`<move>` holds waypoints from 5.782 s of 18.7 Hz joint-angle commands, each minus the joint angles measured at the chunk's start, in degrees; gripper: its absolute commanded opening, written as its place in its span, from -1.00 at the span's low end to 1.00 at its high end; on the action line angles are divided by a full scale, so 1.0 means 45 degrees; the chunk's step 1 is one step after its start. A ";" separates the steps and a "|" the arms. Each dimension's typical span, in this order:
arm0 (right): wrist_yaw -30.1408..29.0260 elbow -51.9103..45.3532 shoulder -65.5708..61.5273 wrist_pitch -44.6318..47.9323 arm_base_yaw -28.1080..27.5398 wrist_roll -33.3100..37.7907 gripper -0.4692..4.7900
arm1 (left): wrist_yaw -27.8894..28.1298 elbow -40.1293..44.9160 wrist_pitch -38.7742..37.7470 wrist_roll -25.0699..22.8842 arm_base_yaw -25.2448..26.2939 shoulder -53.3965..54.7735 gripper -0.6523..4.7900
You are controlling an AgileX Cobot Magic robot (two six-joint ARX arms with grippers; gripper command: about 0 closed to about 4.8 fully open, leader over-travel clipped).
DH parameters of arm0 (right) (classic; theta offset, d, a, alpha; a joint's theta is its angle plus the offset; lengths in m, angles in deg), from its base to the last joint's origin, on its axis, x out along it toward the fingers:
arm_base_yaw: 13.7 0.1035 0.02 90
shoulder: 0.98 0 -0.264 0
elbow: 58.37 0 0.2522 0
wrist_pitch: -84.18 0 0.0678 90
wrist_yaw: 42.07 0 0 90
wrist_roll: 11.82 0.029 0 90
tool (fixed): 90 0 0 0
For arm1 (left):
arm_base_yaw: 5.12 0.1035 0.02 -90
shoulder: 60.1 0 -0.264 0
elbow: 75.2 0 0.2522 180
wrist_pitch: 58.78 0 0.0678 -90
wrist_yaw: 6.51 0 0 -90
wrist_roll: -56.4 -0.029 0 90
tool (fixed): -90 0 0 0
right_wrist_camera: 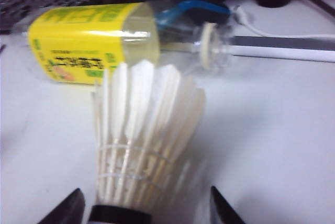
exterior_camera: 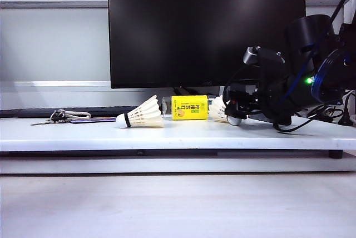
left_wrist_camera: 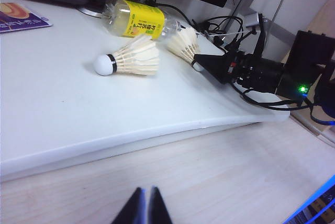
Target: Stack the badminton balls on the table vertically.
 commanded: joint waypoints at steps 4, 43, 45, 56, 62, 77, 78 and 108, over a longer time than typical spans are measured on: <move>0.0073 0.0049 0.0083 -0.0588 0.0248 -0.0015 0.24 | -0.0078 0.0044 -0.0219 -0.0053 -0.0024 -0.0044 -0.66; 0.0772 0.0078 0.1549 -0.2438 0.0248 -0.1569 0.10 | -0.0529 0.0044 -0.0219 0.0024 -0.0024 -0.0044 -0.66; 0.0495 0.0078 0.1467 -0.2322 0.0248 -0.1574 0.10 | -0.0529 0.0044 -0.0219 0.0024 -0.0024 -0.0044 -0.66; 0.0121 0.1161 0.0724 -0.3609 0.0447 -0.1549 -0.02 | -0.0554 0.0044 -0.0219 0.0121 -0.0024 -0.0044 -0.66; 0.0359 0.1161 0.0675 -0.4158 0.0447 -0.1787 -0.27 | -0.0573 0.0044 -0.0219 0.0185 -0.0024 -0.0044 -0.66; 0.0359 0.1175 0.2905 -0.6436 0.0447 -0.2963 -0.47 | -0.0763 0.0044 -0.0219 0.0121 -0.0024 -0.0044 -0.66; 0.0510 0.1219 0.3677 -0.8053 0.0442 -0.2977 -0.47 | -0.0763 0.0044 -0.0219 0.0092 -0.0024 -0.0044 -0.66; 0.1015 1.4338 0.0403 -2.9808 0.0204 -0.3784 -0.46 | -0.1433 0.0044 -0.0238 -0.0015 -0.0034 -0.0044 -0.66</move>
